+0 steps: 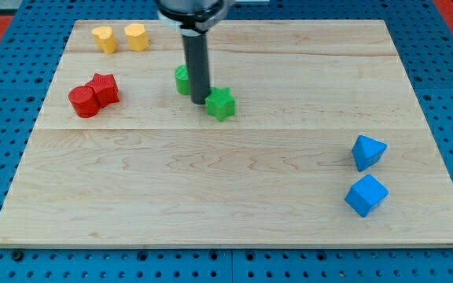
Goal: Place the green star into the blue triangle
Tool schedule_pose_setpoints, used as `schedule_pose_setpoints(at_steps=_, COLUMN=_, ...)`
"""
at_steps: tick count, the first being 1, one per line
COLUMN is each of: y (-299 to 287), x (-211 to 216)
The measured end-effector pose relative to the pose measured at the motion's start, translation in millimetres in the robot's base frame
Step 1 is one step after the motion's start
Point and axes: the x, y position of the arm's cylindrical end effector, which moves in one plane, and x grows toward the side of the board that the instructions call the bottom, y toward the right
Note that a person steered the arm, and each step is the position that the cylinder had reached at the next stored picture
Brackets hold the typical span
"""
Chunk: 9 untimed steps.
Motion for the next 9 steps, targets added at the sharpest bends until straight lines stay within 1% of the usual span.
schedule_pose_setpoints(at_steps=2, y=46.5, x=12.2)
schedule_pose_setpoints(at_steps=3, y=51.6, x=21.7)
schedule_pose_setpoints(at_steps=4, y=41.5, x=22.1)
schedule_pose_setpoints(at_steps=5, y=57.6, x=22.5)
schedule_pose_setpoints(at_steps=7, y=54.2, x=37.5)
schedule_pose_setpoints(at_steps=9, y=106.5, x=39.5)
